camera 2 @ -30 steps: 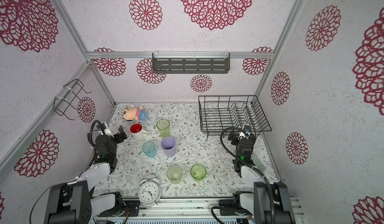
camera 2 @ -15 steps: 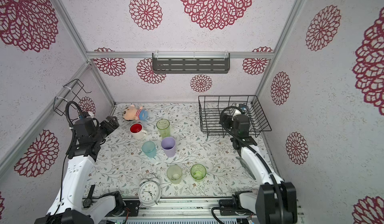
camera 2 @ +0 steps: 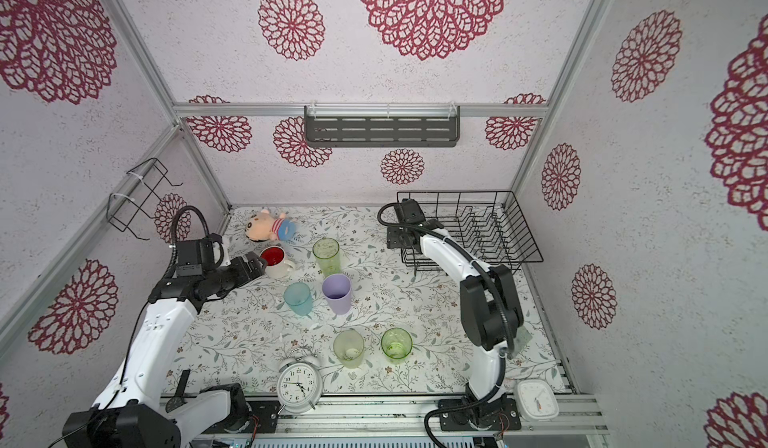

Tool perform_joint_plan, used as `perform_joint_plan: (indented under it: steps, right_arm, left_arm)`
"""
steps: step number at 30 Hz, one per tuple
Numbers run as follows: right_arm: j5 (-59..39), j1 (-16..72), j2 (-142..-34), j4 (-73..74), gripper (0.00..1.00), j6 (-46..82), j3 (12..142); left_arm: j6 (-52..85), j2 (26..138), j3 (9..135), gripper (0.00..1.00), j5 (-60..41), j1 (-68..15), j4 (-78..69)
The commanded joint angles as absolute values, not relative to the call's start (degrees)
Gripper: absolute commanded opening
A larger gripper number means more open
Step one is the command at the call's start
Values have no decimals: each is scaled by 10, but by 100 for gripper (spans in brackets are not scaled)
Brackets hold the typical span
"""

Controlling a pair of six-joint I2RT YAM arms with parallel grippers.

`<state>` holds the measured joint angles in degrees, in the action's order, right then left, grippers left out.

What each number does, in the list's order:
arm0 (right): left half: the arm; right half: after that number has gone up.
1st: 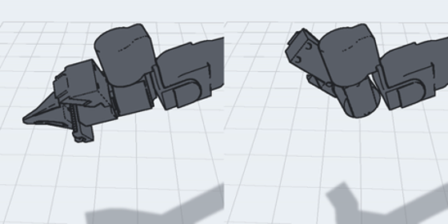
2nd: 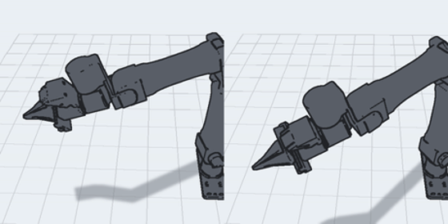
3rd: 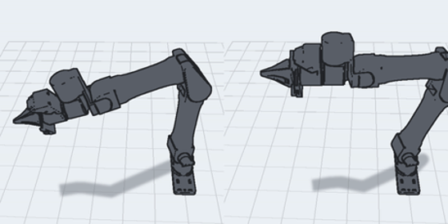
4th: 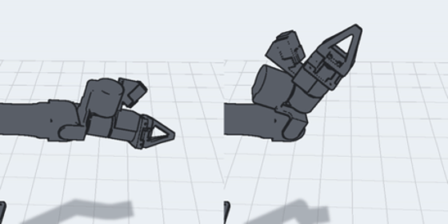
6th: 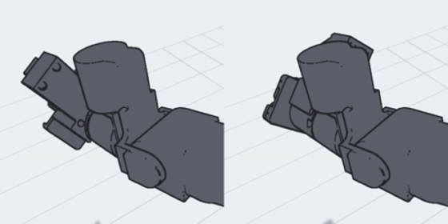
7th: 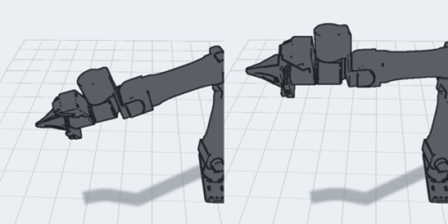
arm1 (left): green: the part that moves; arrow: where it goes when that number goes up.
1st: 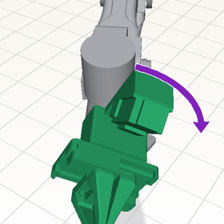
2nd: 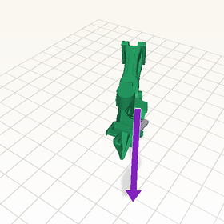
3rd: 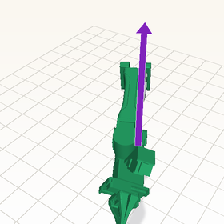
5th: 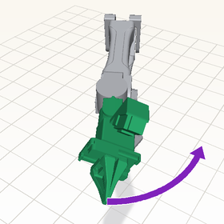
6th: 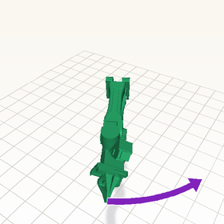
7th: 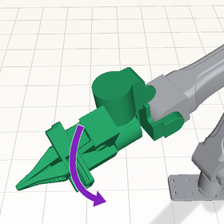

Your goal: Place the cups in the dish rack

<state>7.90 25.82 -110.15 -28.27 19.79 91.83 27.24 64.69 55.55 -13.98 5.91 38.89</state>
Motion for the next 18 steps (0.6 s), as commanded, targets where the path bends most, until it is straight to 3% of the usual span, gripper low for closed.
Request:
perform_joint_plan:
  steps: [1,6,18]
  right_arm:
    - [125,261,-1132,-381,57,209,977]
    - [129,271,-1182,-411,26,205,1035]
    - [65,319,-1190,-411,20,194,1072]
  left_arm:
    - [264,654,554,97,-130,54,403]
    - [266,650,549,97,-113,49,409]
    - [277,650,549,97,-103,47,409]
